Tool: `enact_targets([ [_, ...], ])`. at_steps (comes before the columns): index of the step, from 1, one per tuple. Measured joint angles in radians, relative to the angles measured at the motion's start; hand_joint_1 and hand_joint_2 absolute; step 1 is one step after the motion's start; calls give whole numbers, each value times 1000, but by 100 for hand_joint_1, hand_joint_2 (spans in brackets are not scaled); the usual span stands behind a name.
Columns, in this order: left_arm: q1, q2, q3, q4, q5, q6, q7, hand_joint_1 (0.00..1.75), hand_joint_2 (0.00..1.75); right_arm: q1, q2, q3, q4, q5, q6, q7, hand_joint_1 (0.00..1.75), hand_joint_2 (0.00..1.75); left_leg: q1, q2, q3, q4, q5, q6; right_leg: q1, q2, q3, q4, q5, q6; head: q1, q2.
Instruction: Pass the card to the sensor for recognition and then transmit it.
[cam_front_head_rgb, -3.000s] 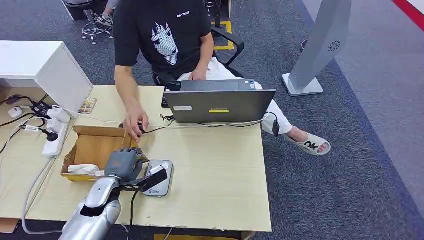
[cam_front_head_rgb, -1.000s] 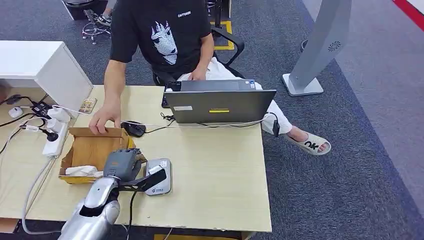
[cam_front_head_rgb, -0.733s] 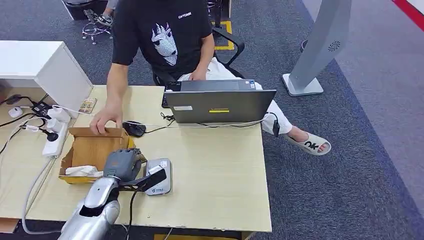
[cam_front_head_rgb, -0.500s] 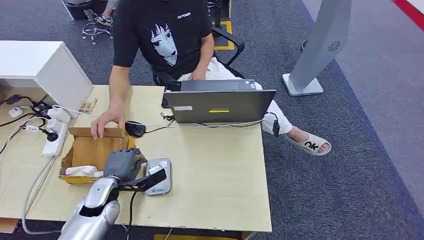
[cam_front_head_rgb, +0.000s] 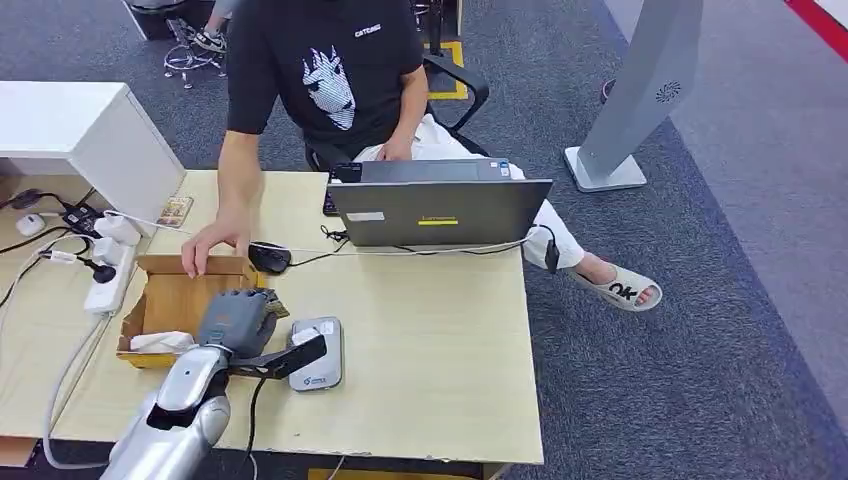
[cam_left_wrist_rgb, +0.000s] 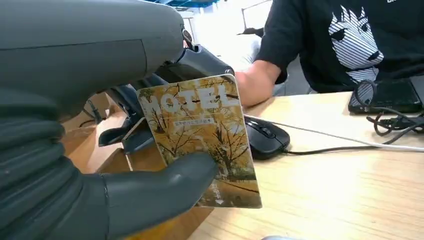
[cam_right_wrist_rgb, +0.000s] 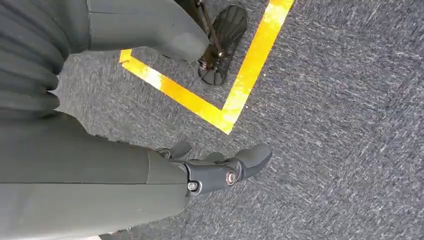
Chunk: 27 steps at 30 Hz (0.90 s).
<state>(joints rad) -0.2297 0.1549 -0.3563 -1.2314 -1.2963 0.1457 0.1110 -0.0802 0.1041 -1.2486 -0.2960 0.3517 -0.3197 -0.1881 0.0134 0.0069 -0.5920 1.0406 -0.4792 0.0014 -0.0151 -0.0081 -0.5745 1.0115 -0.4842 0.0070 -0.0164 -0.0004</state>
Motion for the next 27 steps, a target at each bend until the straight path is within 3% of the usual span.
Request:
enact_targets([
  [27,3,6,0,-62,-24,10,0,175,175,0,0,-16,0,-6,-2,0,0,175,0,0,0,0,0,0,0,0,0,0,0,0,0,0],
])
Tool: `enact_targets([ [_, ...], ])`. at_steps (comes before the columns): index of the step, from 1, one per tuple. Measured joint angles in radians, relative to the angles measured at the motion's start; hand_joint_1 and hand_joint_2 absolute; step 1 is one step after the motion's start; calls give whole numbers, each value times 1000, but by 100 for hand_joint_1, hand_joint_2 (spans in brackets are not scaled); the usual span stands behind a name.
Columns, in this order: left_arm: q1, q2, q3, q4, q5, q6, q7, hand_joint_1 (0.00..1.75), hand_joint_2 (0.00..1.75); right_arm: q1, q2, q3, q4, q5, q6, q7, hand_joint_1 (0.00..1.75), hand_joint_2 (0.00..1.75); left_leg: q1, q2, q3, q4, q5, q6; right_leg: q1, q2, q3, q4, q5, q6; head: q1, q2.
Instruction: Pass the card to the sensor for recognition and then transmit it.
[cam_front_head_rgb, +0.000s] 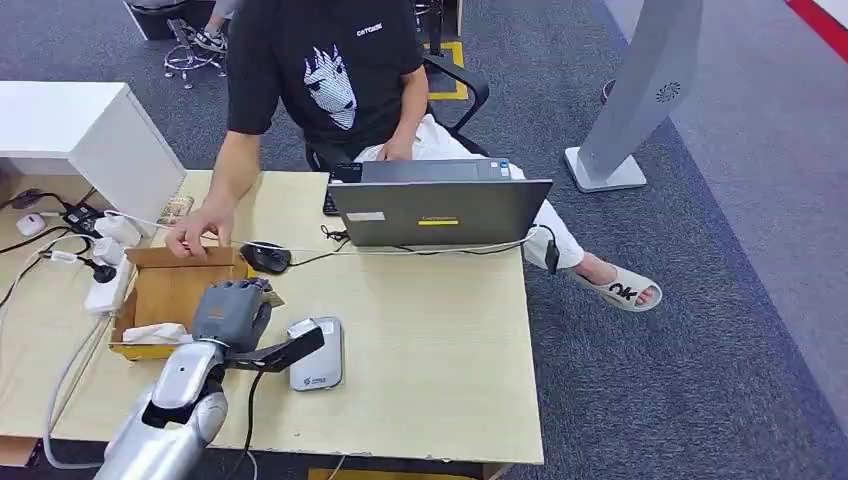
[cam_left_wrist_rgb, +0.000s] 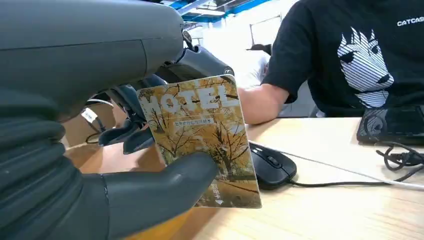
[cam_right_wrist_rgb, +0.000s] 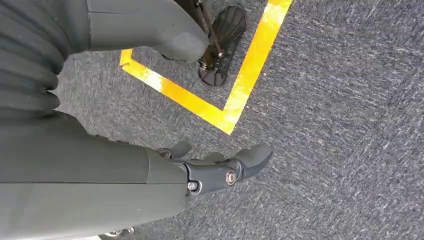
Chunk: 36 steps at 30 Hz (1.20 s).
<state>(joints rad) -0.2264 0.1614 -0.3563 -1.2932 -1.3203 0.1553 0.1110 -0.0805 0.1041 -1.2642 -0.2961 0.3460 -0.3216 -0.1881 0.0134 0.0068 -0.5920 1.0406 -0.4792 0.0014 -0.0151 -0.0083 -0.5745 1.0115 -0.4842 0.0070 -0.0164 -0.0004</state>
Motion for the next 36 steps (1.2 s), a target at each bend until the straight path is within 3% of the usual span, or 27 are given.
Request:
enact_targets([
  [36,0,0,0,-8,0,0,0,175,175,0,0,-1,0,0,0,0,0,175,0,0,0,0,0,0,0,0,0,0,0,0,0,0],
])
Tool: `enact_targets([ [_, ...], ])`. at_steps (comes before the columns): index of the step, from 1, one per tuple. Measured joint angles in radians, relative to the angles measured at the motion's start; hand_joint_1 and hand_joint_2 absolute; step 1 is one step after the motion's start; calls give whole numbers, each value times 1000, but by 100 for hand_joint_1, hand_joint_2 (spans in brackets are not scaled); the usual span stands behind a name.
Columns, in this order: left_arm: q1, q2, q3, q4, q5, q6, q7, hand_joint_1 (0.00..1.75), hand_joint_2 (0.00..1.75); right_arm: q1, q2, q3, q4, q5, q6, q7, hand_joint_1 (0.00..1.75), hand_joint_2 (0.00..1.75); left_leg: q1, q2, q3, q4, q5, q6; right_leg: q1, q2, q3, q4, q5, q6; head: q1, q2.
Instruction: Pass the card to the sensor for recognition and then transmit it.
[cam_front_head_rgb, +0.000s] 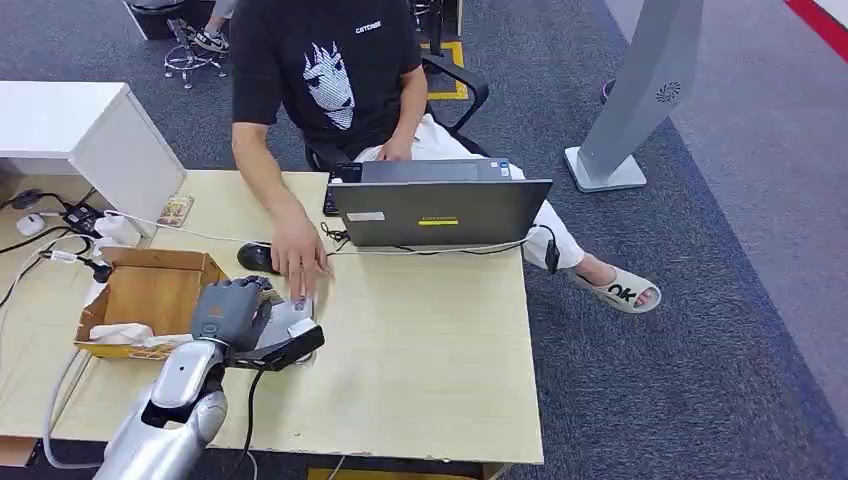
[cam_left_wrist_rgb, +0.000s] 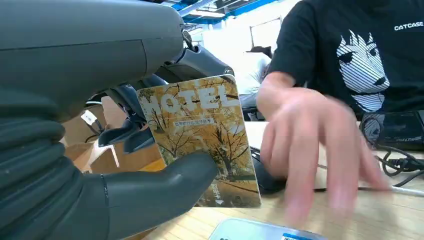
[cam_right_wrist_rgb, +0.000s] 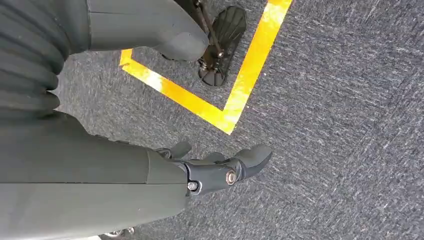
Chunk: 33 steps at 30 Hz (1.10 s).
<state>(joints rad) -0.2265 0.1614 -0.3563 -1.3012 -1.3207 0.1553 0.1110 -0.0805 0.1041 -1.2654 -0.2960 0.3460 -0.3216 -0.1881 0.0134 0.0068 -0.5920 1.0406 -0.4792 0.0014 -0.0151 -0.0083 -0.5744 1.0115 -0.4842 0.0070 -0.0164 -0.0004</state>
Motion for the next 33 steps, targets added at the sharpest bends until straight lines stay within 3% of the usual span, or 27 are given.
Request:
enact_targets([
  [33,0,0,0,0,0,0,0,175,175,0,0,0,0,0,0,0,0,175,0,0,0,0,0,0,0,0,0,0,0,0,0,0],
])
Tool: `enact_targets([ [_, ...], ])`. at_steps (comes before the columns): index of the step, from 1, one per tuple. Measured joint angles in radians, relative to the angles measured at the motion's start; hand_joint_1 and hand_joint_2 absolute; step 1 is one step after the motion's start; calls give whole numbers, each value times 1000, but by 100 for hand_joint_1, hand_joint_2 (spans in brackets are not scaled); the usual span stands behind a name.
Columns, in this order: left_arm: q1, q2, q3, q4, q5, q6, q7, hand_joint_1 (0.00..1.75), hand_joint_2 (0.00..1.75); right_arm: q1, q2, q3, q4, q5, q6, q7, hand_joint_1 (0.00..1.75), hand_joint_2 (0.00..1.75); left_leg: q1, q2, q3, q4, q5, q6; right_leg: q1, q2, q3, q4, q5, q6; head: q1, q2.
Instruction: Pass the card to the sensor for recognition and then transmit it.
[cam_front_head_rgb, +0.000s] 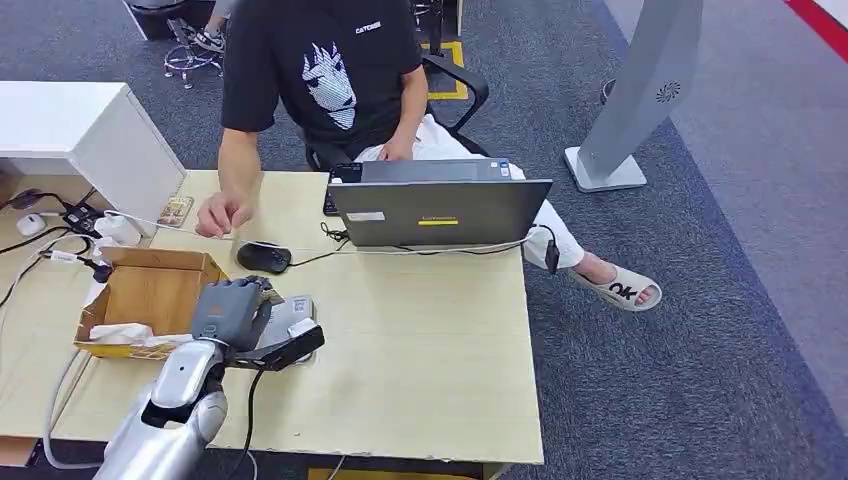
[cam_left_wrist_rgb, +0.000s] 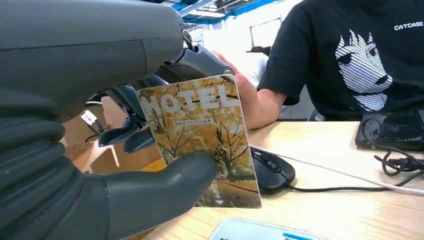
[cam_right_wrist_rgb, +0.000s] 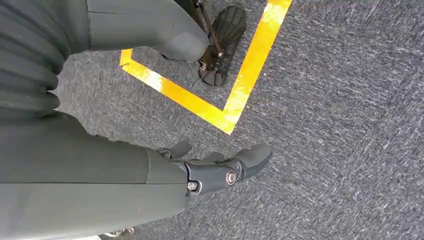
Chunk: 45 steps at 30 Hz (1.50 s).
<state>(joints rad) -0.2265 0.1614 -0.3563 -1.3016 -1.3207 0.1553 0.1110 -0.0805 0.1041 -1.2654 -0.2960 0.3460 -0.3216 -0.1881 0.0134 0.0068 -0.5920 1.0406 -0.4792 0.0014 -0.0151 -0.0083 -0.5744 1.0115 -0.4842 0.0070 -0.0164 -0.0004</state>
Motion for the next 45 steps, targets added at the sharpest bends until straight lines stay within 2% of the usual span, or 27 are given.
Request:
enact_targets([
  [45,0,0,0,0,0,0,0,175,175,0,0,-1,0,0,0,0,0,175,0,0,0,0,0,0,0,0,0,0,0,0,0,0],
])
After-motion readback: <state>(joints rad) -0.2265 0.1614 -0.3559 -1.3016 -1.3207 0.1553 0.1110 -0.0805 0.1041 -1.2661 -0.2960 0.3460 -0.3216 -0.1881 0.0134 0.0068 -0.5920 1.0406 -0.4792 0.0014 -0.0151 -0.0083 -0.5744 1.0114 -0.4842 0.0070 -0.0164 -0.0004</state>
